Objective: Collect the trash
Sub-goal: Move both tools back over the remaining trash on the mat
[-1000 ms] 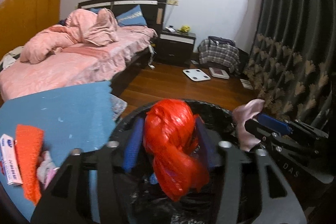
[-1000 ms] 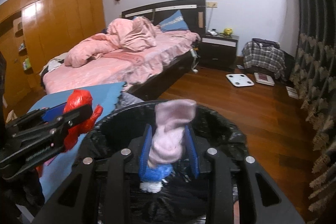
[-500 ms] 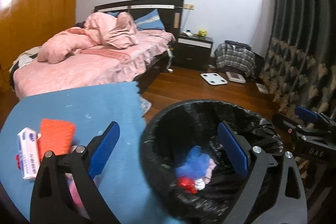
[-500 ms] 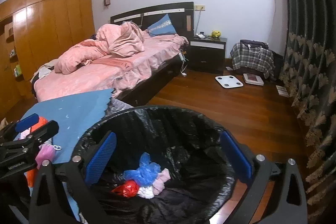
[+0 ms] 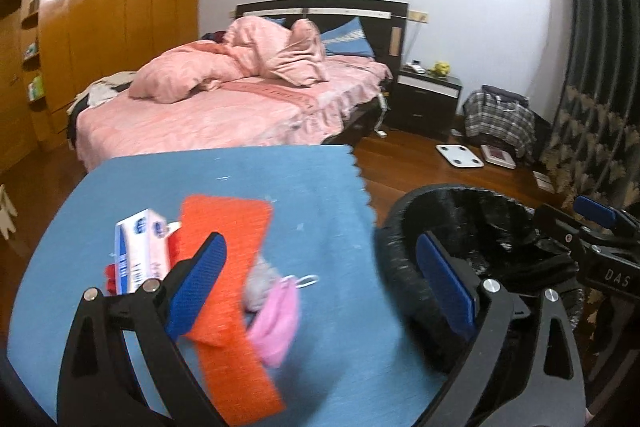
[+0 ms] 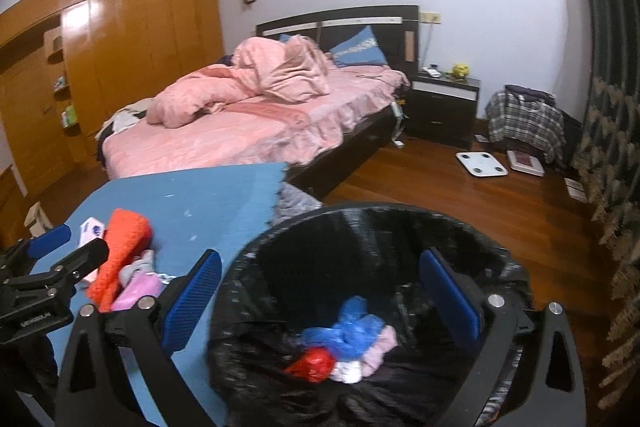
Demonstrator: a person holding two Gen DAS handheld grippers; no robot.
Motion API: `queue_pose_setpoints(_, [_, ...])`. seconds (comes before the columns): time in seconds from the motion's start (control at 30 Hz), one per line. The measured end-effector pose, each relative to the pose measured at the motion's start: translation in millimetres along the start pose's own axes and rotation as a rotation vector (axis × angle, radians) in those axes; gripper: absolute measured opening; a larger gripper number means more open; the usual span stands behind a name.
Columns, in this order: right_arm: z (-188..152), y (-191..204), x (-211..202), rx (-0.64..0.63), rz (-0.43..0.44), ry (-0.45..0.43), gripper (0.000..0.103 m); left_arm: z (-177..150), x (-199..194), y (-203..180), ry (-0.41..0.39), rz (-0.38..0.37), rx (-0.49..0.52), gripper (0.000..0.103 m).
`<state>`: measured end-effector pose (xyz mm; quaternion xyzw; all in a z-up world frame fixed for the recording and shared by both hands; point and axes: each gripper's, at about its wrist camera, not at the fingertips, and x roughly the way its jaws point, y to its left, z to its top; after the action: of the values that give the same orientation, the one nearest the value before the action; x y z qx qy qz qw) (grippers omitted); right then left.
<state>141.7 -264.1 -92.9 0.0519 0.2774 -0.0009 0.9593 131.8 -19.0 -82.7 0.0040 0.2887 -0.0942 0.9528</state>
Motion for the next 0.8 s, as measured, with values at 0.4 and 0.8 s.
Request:
queue_pose_setpoints(0.4, [2,77,18,-0.088,0.116,0.009,0.097,-7,-9,73,0.009,0.119,-0.075,0.093])
queue_pose_setpoints(0.8, [0,129,39,-0.143,0.179,0.018,0.097,-17,-2,122,0.036,0.175,-0.113,0.093])
